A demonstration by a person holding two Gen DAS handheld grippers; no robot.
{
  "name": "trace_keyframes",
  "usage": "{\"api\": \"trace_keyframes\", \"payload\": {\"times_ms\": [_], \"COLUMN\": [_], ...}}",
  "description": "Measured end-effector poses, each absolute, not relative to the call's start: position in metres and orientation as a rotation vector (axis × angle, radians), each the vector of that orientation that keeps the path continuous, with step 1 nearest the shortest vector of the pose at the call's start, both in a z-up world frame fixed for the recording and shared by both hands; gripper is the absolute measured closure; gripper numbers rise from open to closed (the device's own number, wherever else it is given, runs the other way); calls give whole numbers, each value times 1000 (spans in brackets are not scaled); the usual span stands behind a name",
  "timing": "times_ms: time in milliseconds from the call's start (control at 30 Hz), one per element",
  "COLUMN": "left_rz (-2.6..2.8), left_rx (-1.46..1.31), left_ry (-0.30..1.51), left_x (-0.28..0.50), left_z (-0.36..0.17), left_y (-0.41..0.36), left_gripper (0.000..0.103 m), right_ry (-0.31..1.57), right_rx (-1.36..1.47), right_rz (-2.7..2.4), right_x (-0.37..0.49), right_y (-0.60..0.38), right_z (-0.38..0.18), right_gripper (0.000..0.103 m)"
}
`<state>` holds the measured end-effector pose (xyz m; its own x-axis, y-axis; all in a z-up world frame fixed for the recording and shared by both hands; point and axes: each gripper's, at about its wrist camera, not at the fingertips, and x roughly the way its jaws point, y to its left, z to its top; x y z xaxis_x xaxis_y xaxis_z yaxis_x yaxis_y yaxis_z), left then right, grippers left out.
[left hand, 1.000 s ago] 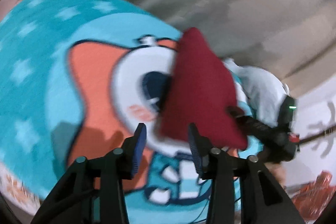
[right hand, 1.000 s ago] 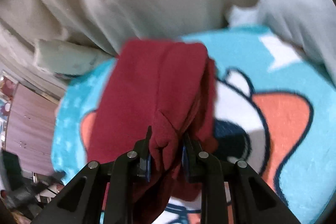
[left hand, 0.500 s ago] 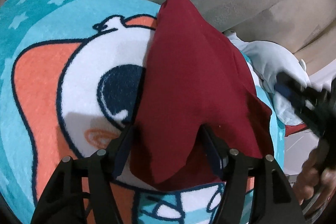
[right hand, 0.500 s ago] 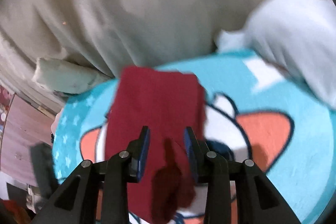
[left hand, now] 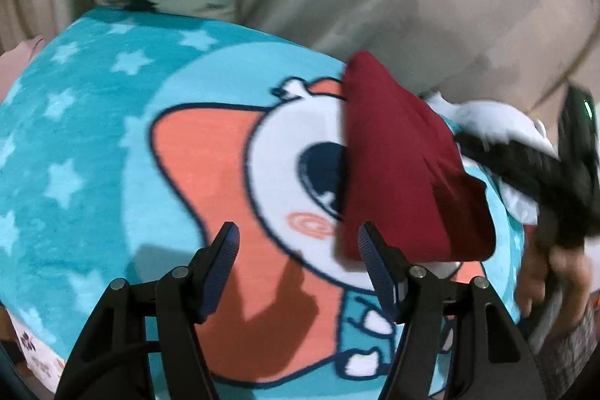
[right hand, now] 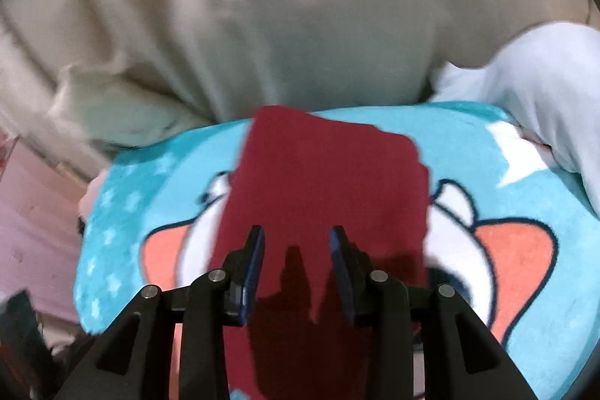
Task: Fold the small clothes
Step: 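Release the sweater and lift the right gripper away from the bundle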
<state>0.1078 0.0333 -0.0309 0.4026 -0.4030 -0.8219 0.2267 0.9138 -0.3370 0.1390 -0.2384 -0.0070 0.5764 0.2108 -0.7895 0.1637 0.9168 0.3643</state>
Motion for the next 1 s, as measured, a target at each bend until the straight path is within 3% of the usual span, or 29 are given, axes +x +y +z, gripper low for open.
{"api": "trace_keyframes", "payload": {"times_ms": [200, 467, 600, 667, 733, 867, 1000], "left_rz": [-355, -324, -222, -152, -121, -68, -92], "left_rx": [-176, -91, -36, -23, -33, -71, -33], "left_ry": [1037, 870, 693, 578, 497, 429, 540], "left_x": [100, 61, 23, -1, -18, -39, -39], "left_z": [-23, 20, 56, 76, 90, 100, 90], "left_y": [45, 26, 21, 20, 20, 19, 7], "left_gripper": [38, 37, 21, 6, 0, 0, 0], "right_ry": [1035, 971, 932, 909, 886, 877, 880], "right_rx": [351, 393, 418, 417, 416, 379, 334], "right_rz": [37, 2, -23, -35, -33, -12, 4], "right_x": [98, 72, 44, 28, 16, -5, -21], "right_y": [-214, -241, -250, -254, -254, -250, -241], "right_z": [-67, -40, -23, -14, -5, 4, 2], "right_gripper": [64, 61, 56, 55, 50, 45, 41]}}
